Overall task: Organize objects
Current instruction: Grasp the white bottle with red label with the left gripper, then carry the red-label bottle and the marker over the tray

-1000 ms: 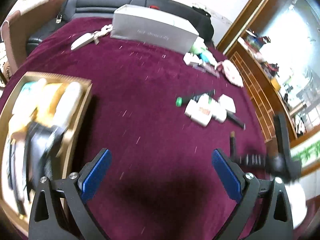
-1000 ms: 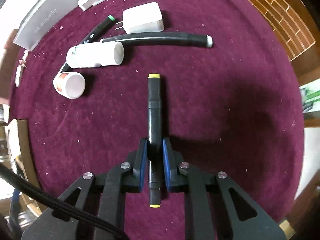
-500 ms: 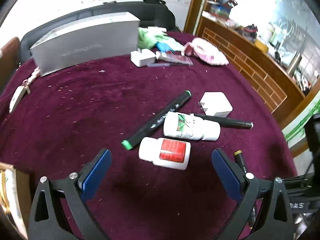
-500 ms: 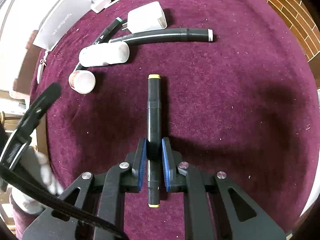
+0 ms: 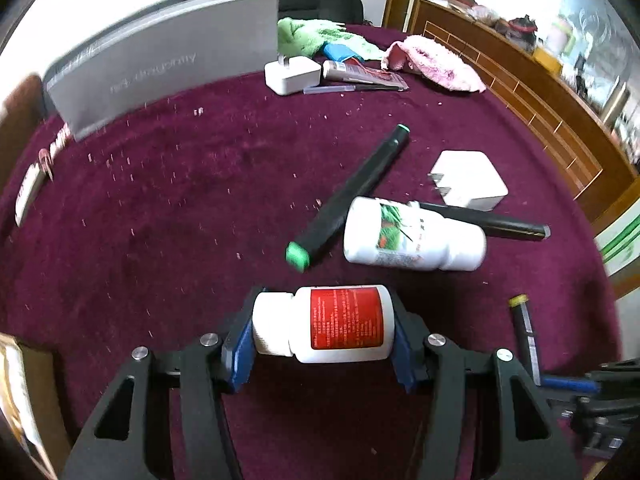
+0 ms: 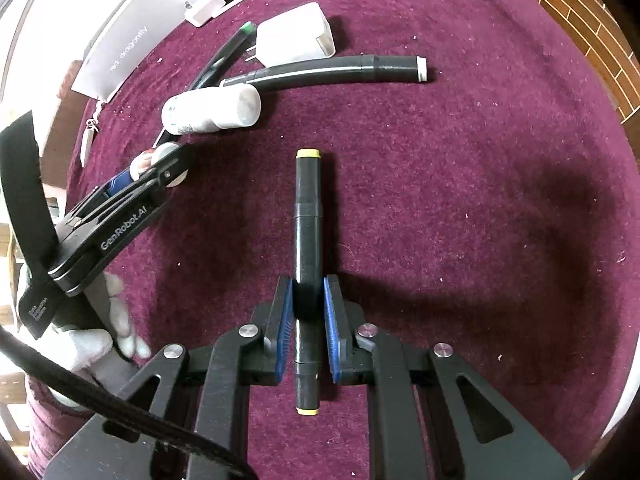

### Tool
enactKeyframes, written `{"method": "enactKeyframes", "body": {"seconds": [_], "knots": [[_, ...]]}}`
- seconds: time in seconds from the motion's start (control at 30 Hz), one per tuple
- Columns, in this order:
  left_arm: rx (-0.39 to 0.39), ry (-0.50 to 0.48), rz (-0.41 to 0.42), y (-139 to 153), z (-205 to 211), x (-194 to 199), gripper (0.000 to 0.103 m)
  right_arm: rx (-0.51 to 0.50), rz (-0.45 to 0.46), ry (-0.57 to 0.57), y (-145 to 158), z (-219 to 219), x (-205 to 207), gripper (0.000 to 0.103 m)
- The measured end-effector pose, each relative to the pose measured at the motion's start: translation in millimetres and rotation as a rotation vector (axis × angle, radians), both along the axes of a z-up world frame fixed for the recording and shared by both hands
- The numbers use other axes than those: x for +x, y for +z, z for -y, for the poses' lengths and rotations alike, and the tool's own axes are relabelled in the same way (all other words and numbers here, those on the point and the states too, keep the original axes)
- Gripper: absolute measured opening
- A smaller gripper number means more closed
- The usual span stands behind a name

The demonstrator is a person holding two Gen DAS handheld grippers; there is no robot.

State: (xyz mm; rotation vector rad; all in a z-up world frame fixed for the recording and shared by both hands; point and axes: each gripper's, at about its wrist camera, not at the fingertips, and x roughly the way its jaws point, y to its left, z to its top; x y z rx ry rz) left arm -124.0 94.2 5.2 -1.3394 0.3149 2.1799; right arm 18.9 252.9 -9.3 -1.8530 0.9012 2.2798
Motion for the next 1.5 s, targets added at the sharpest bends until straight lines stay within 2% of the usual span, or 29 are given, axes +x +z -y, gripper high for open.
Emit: {"method": "enactKeyframes", "body": {"seconds": [0.2,0.43,0.67,1.0,1.23,1.5], "knots": [[0.036,0.017,0.013,15,24,15,0.049,0.037,0.015,-0.001,1,4,-3,0.011],[0.042,0.018,-0.021,42,56,55,0.050,0.090,-0.004,0.032,4,12,-4,0.013],[0.033,0.027,-0.023,53,83,86,0.050,-0.003,0.003,0.003,3,8,6,0.012],[0.004,0.067,-0.036,70,123,121,0.050,-0.135,-0.015,-0.002,9,30,31,0.012],[0.008,0.117,-0.061,87,163,138,0.050,-0.192,-0.062,0.051,29,62,34,0.013],[0.005,0.204,-0.092,103,225,145,0.050,-0.230,-0.122,0.159,58,120,22,0.013]]}}
